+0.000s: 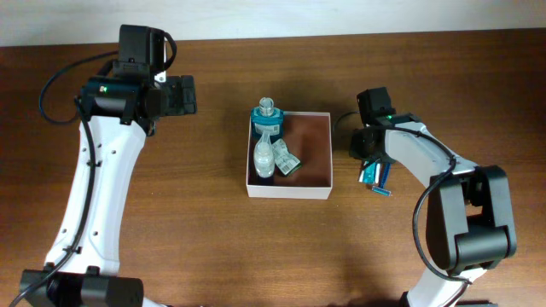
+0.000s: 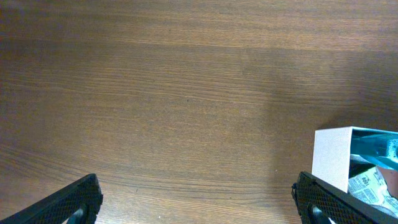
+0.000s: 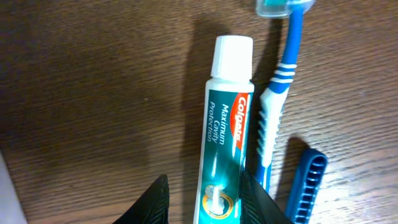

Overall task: Pack container
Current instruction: 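Lower the right gripper around the toothpaste tube and toothbrush, then close the right gripper on the Colgate toothpaste tube and lift it, then carry the toothpaste over the box and release it inside, then move the right gripper back over the blue razor, then lower and close the right gripper on the blue razor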

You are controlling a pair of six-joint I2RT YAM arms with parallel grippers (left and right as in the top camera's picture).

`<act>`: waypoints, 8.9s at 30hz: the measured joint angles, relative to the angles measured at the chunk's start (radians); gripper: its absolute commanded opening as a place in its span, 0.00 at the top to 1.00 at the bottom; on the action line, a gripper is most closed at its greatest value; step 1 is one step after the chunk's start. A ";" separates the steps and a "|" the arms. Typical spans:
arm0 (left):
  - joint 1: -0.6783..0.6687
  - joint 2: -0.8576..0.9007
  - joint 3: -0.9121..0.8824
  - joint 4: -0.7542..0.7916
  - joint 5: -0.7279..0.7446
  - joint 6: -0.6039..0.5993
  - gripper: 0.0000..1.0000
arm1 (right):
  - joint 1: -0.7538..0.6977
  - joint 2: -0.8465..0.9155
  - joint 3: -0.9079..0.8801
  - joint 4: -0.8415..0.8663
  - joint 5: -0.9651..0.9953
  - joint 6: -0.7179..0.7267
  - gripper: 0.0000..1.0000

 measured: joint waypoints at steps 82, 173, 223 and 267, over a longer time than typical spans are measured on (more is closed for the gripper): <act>0.000 0.000 0.000 0.000 0.000 0.000 0.01 | 0.000 0.002 -0.034 0.051 -0.021 -0.004 0.84; 0.000 0.000 0.000 0.000 0.000 0.000 0.00 | 0.131 -0.316 0.254 -0.335 -0.114 -0.019 0.59; 0.000 0.000 0.000 0.000 0.000 0.000 0.01 | -0.100 -0.250 -0.233 -0.040 0.002 0.094 0.73; 0.000 0.000 0.000 0.000 0.000 0.000 0.01 | -0.122 -0.125 -0.236 0.080 0.025 0.101 0.96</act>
